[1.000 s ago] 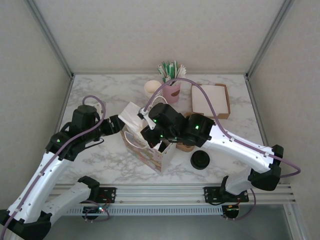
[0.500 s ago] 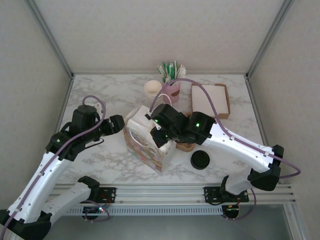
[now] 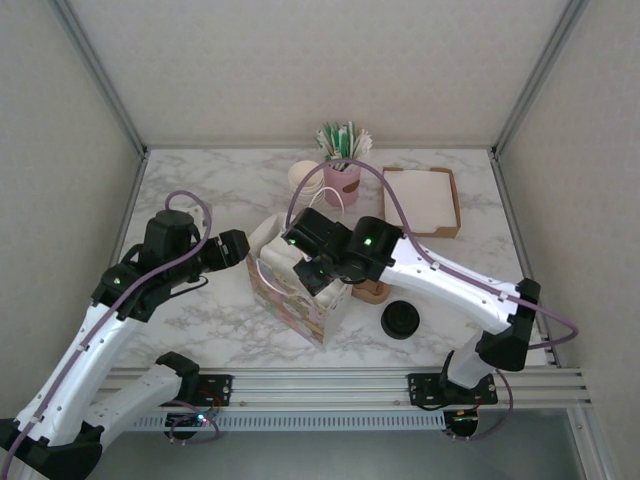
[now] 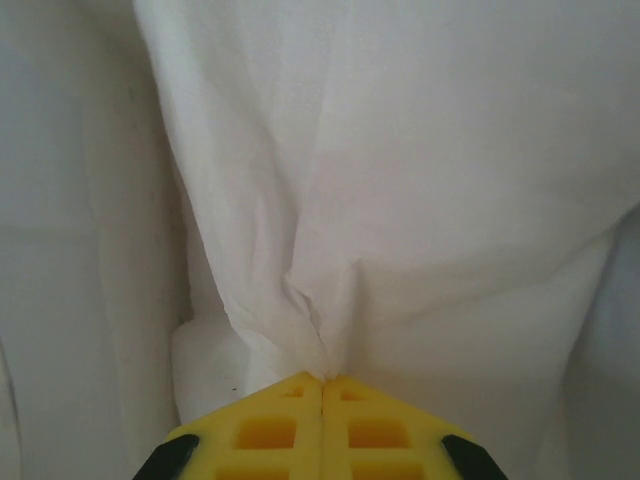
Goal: Pack the takeout coffee
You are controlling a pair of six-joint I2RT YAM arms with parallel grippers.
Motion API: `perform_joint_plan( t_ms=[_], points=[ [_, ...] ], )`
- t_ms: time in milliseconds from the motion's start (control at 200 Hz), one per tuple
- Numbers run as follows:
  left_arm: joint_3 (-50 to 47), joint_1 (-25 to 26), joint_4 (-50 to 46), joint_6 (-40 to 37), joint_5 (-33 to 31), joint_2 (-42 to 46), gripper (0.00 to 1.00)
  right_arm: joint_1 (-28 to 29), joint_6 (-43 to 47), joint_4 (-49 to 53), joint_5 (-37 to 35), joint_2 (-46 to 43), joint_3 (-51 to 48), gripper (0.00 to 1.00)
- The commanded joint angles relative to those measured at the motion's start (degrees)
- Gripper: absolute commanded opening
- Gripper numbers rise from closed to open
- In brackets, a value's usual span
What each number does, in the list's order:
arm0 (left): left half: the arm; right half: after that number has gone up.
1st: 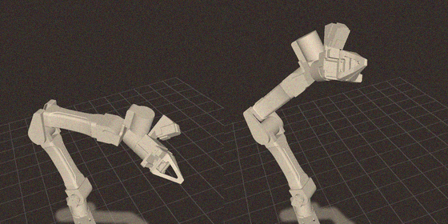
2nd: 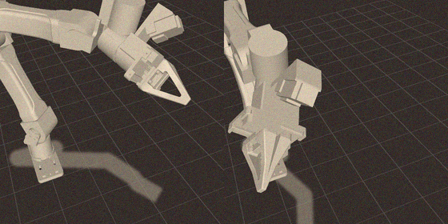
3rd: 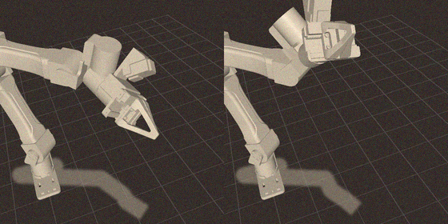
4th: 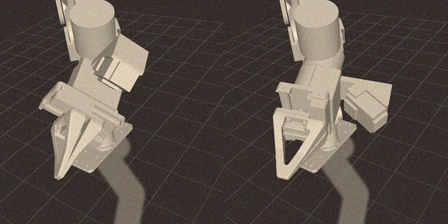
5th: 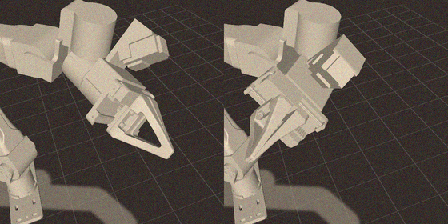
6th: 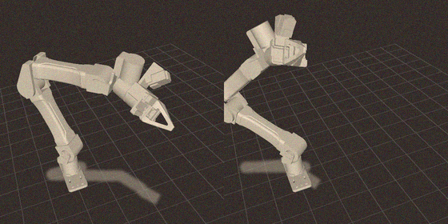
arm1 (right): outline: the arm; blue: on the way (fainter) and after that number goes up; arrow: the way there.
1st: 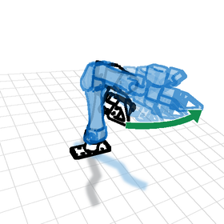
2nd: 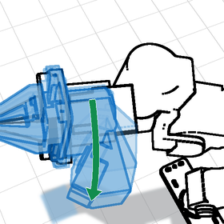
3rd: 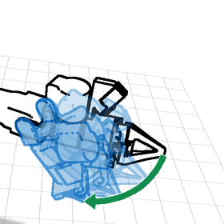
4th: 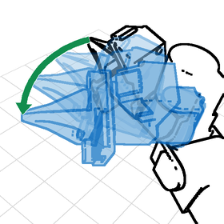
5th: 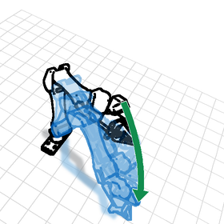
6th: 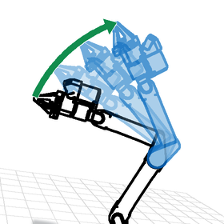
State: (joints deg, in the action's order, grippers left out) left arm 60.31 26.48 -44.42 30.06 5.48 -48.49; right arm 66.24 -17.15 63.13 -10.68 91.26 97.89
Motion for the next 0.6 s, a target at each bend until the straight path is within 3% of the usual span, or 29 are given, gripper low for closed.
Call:
perform_joint_plan(
  t_ms=[0, 370, 596],
  points=[
    [0.2, 0.5, 0.2, -0.2, -0.8, 0.2, 0.73, -0.3, 1.4, 2.4, 1.2, 2.2, 3.6, 0.00],
    [0.2, 0.6, -0.3, -0.5, -1.4, 0.2, 0.73, 0.1, 2.6, 1.9, 7.7, 6.5, 6.5, 0.00],
    [0.0, 0.5, -0.5, -0.6, -1.5, 0.5, 0.73, -0.1, 2.3, 3.3, 3.3, 8.0, 5.8, 0.00]
  ],
)
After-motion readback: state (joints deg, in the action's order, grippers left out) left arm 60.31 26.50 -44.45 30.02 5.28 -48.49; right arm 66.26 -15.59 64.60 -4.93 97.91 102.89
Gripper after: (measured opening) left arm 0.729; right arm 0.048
